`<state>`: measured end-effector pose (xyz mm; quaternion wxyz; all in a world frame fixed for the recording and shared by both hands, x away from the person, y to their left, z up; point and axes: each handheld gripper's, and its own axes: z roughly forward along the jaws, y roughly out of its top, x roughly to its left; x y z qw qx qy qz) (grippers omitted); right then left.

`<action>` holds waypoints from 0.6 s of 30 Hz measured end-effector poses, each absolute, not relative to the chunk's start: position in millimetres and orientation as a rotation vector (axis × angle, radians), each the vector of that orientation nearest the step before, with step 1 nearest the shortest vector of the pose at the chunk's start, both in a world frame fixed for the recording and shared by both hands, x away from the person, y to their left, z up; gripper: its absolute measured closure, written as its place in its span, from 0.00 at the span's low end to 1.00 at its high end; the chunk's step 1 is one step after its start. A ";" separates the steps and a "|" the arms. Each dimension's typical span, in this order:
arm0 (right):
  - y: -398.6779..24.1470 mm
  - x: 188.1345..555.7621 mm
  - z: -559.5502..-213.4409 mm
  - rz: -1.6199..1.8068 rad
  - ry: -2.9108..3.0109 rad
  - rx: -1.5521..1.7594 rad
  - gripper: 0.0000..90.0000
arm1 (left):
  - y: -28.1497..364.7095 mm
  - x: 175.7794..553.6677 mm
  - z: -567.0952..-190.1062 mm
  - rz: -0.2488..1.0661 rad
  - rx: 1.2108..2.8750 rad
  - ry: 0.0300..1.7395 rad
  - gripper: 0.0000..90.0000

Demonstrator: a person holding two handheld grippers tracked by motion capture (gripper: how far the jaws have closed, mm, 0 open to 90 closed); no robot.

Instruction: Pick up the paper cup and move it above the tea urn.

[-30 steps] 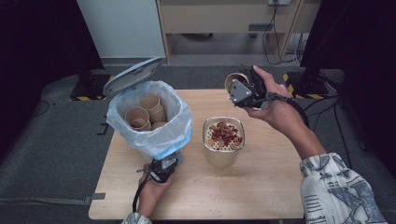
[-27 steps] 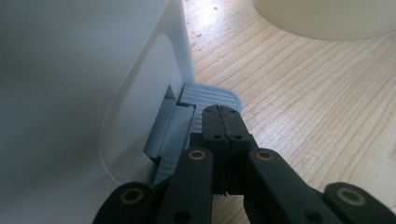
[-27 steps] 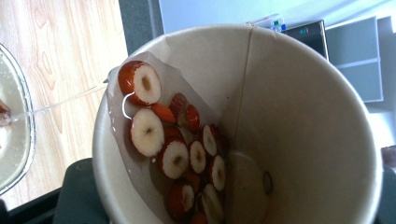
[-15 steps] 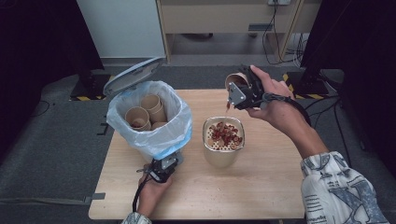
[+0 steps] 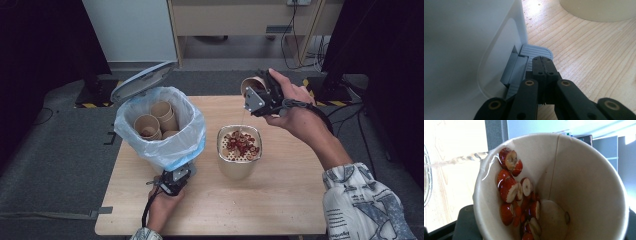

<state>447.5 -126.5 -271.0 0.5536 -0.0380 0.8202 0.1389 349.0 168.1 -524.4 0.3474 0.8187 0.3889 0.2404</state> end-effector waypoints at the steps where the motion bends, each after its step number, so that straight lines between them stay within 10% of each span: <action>1: -126.5 447.5 -271.0 0.328 1.939 -0.090 0.35 | 168.1 349.0 -524.4 0.624 2.123 1.009 0.99; 18: -126.1 445.9 -270.1 0.336 1.934 -0.090 0.35 | 168.2 349.2 -524.4 0.624 2.125 1.005 0.99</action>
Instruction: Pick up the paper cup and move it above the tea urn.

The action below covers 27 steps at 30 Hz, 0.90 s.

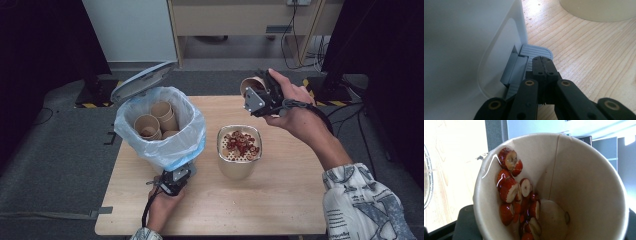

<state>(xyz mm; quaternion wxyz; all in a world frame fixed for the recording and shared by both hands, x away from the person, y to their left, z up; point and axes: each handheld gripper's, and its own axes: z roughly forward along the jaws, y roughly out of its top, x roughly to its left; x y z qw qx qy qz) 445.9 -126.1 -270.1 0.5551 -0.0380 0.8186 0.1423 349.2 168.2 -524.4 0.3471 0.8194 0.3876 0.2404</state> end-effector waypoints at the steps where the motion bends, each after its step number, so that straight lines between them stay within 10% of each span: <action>1: -126.1 445.9 -270.1 0.336 1.934 -0.090 0.35 | 168.3 349.3 -524.4 0.623 2.126 1.004 0.99; 27: -121.4 440.4 -264.9 0.100 1.831 -0.238 0.36 | 168.3 349.2 -524.6 0.623 2.121 1.008 0.99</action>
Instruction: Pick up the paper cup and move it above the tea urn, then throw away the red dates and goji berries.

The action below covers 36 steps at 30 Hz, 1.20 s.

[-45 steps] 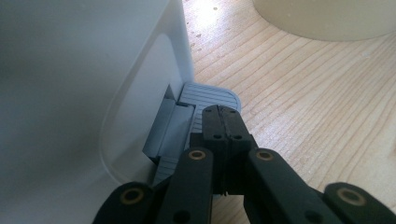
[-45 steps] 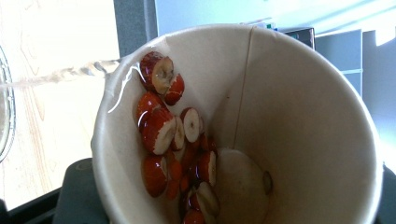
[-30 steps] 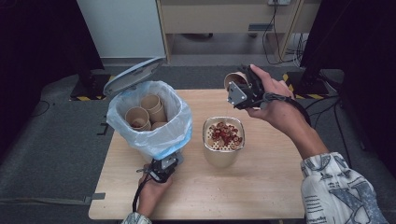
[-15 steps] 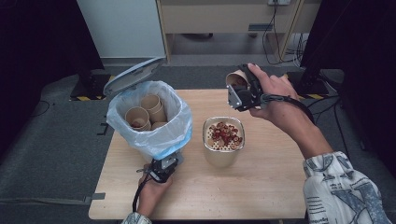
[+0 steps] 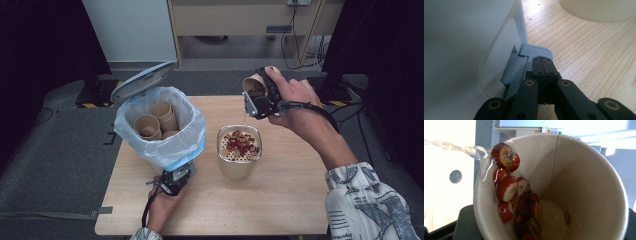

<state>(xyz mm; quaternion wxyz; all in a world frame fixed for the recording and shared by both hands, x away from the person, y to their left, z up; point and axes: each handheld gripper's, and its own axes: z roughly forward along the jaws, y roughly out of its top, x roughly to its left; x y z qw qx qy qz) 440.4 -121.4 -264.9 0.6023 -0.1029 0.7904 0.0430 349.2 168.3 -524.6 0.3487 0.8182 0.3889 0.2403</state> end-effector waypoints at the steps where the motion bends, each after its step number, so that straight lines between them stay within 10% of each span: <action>1: -121.3 440.4 -264.7 0.101 1.832 -0.238 0.36 | 168.4 349.3 -524.6 0.622 2.120 1.008 0.99; 36: -117.1 436.8 -261.2 0.050 1.800 -0.288 0.36 | 168.5 349.2 -524.6 0.620 2.119 1.010 0.99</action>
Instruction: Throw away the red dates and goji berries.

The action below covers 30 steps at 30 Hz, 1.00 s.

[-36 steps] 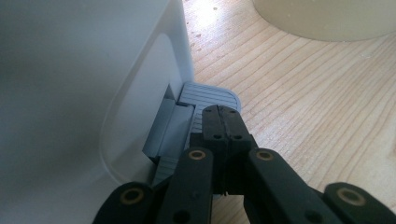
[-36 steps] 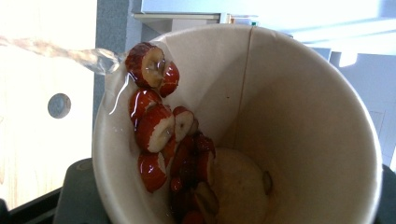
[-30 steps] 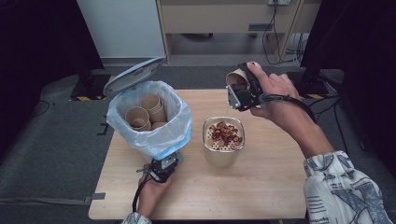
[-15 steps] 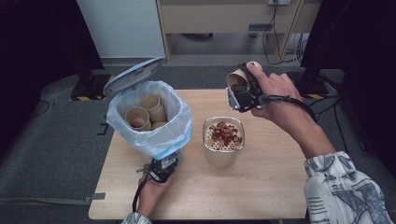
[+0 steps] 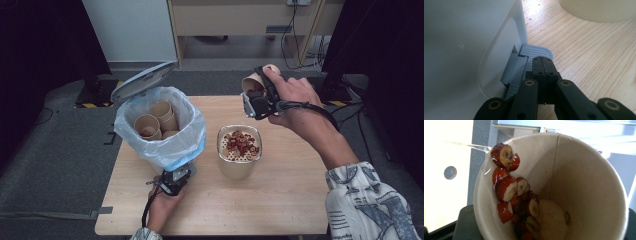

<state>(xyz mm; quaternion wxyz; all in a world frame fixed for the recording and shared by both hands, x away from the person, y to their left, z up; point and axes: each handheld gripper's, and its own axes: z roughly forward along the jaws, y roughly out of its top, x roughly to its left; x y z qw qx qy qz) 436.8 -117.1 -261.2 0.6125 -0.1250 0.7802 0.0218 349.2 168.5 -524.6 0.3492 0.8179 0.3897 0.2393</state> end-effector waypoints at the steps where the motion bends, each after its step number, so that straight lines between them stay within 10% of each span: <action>1: -115.5 435.0 -260.1 0.033 1.789 -0.305 0.36 | 168.5 349.1 -524.6 0.620 2.119 1.011 0.99; 30: -107.7 432.8 -271.4 -0.151 1.716 -0.449 0.36 | 168.3 349.0 -524.8 0.621 2.117 1.012 0.99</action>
